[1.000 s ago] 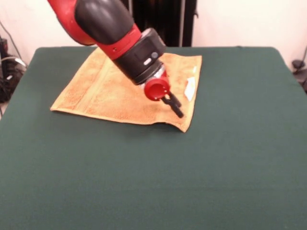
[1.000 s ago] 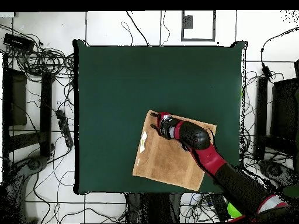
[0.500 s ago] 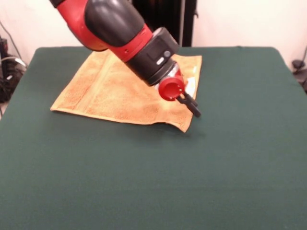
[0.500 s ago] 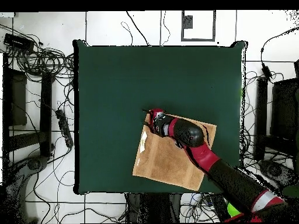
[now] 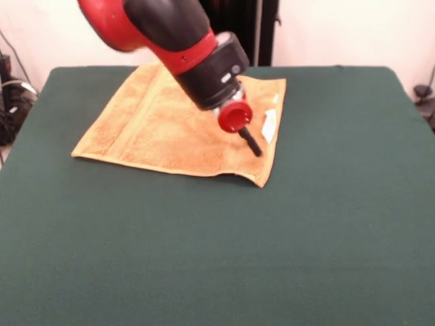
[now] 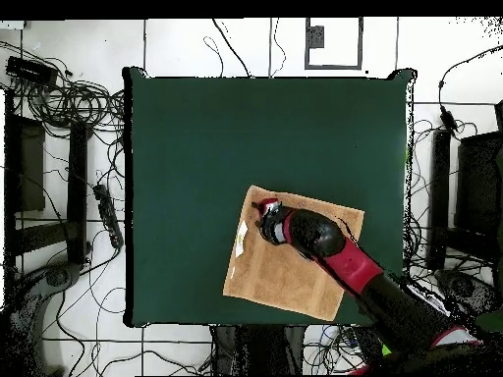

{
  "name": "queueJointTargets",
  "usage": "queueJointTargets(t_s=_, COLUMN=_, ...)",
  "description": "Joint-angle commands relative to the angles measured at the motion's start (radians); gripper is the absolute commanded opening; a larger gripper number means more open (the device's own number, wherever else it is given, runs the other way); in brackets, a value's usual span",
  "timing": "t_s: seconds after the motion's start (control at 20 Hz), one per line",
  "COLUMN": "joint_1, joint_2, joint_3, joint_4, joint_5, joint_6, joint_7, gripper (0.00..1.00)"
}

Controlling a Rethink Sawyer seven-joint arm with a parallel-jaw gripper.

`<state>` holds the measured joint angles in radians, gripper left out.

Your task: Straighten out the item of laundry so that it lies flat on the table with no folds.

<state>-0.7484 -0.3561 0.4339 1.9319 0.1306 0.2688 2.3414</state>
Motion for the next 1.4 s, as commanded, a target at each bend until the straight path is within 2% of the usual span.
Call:
queueJointTargets(t_s=0.05, joint_1=0.218, joint_2=-0.241, joint_3=-0.404, joint_4=-0.148, joint_5=-0.129, joint_6=0.332, joint_7=0.032, gripper=1.00)
queueJointTargets(t_s=0.15, joint_1=0.237, joint_2=-0.267, joint_3=-0.442, joint_4=-0.178, joint_5=-0.165, joint_6=0.418, joint_7=0.028, gripper=1.00)
queueJointTargets(t_s=0.4, joint_1=0.231, joint_2=-0.329, joint_3=-0.455, joint_4=-0.220, joint_5=-0.228, joint_6=0.595, joint_7=0.011, gripper=1.00)
queueJointTargets(t_s=0.7, joint_1=0.220, joint_2=-0.393, joint_3=-0.453, joint_4=-0.240, joint_5=-0.294, joint_6=0.699, joint_7=-0.023, gripper=1.00)
queueJointTargets(t_s=1.15, joint_1=0.130, joint_2=-0.545, joint_3=-0.442, joint_4=-0.300, joint_5=-0.429, joint_6=0.938, joint_7=-0.245, gripper=1.00)
queueJointTargets(t_s=1.35, joint_1=0.083, joint_2=-0.596, joint_3=-0.423, joint_4=-0.321, joint_5=-0.486, joint_6=0.992, joint_7=-0.323, gripper=1.00)
queueJointTargets(t_s=1.4, joint_1=0.059, joint_2=-0.630, joint_3=-0.416, joint_4=-0.329, joint_5=-0.513, joint_6=1.027, joint_7=-0.374, gripper=1.00)
